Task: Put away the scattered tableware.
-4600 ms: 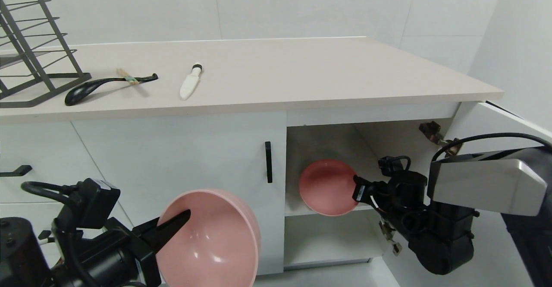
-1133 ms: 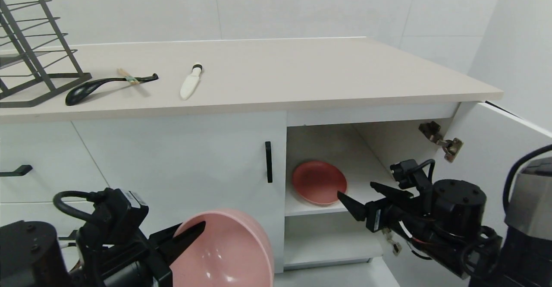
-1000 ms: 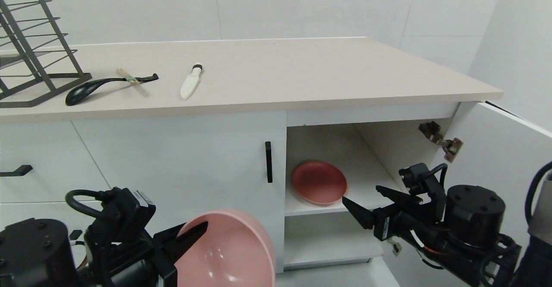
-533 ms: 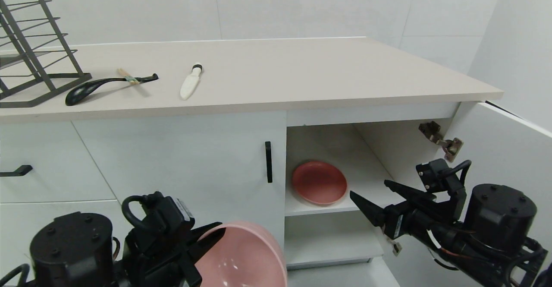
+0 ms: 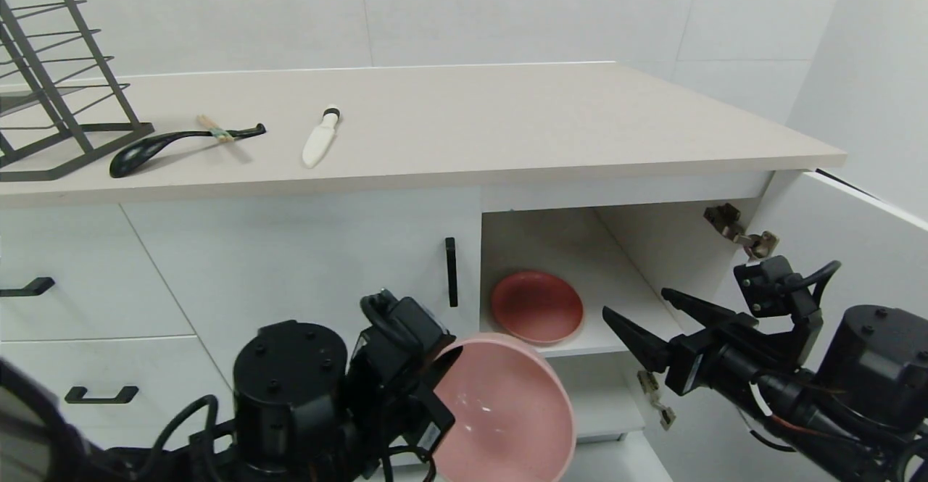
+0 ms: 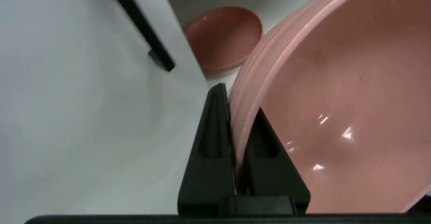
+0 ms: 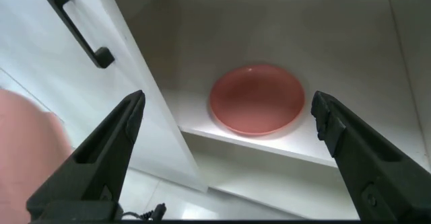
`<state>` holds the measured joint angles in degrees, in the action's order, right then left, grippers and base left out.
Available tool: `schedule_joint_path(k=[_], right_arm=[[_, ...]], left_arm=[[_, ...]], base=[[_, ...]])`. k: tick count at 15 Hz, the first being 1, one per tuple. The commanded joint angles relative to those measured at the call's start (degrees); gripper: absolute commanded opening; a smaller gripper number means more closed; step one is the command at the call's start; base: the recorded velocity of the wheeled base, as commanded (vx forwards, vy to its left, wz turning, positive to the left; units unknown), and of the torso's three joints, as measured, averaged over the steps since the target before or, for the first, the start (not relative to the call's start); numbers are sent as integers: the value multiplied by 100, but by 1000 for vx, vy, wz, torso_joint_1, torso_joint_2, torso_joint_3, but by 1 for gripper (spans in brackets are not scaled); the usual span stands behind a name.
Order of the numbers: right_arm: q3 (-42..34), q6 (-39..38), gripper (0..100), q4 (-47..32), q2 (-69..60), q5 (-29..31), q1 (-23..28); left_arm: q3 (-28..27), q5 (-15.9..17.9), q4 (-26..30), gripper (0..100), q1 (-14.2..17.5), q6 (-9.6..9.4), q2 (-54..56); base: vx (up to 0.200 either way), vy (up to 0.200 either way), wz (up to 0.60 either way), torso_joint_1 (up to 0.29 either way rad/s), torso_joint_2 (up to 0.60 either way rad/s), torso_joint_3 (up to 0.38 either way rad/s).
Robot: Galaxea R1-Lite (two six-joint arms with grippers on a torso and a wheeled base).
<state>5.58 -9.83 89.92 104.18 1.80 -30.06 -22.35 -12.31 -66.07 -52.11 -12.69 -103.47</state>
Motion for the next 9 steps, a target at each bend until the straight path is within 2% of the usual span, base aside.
schedule_joint_path(k=[1,2,3,4,9], right_arm=[[-5,7,100,8,-73,-5,71],[4,7,100,8,-82,-5,106],[13,16,100,8,-126,-5,238],[22,16,100,8,-126,-5,290],[31,51,100,8,-179,-5,352]], left_arm=[[-648,-395,-503,0,-308,-32,-1026],[-833,-588,-652,0,-361,-32,-1254],[-1220,-1010,-899,0,-449,-32,-1702],[-1387,-1168,-1022,0,-475,-32,-1905],[-1975,-1397,-1215,0,-396,-32,-2318]], base=[[0,0,0,0,0,0],[0,0,0,0,0,0],[0,0,0,0,0,0],[0,0,0,0,0,0],[0,0,0,0,0,0]])
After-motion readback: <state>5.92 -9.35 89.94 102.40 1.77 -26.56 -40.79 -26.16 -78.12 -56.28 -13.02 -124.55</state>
